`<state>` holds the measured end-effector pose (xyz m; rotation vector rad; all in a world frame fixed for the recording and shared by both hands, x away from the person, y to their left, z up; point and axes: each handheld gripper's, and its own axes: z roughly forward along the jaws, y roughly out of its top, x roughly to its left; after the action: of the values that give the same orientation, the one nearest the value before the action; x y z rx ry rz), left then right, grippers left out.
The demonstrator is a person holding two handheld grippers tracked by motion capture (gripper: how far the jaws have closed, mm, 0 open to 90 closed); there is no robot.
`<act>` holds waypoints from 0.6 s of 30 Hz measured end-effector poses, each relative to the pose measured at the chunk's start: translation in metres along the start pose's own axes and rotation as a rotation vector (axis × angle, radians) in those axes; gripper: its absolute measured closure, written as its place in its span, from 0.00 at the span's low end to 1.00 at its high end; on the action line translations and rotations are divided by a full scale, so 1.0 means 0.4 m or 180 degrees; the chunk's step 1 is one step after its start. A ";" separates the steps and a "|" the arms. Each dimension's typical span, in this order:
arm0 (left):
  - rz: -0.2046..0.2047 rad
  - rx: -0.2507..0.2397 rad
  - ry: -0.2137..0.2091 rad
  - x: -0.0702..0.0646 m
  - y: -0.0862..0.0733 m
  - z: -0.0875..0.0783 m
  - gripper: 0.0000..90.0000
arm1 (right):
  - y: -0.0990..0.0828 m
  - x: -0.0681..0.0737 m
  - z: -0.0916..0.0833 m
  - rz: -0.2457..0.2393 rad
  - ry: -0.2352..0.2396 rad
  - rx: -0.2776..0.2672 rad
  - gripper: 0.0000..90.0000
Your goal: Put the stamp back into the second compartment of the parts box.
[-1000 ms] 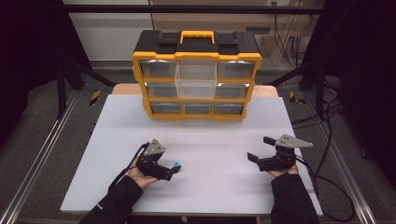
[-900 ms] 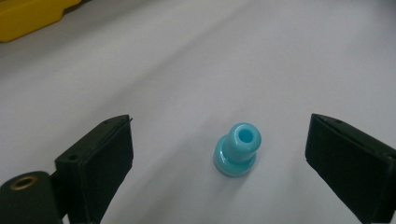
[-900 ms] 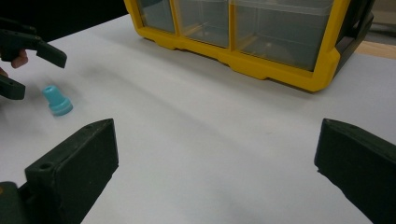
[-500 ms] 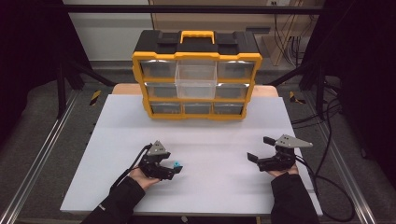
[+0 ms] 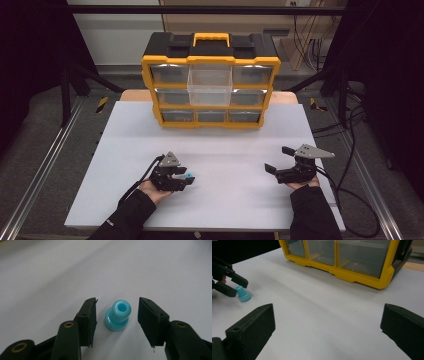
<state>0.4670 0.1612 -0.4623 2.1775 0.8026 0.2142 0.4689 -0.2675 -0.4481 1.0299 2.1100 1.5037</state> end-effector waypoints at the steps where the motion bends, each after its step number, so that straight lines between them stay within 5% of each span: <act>1: 0.0005 0.0007 0.0001 0.000 0.000 0.000 0.57 | 0.000 0.000 0.000 -0.0003 0.0000 0.0000 0.00; 18: 0.0027 -0.0003 -0.0018 -0.001 0.000 0.000 0.76 | 0.000 0.000 0.000 -0.0008 -0.0004 -0.0010 0.00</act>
<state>0.4667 0.1612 -0.4624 2.1802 0.7901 0.2124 0.4690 -0.2676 -0.4480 1.0266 2.1067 1.5042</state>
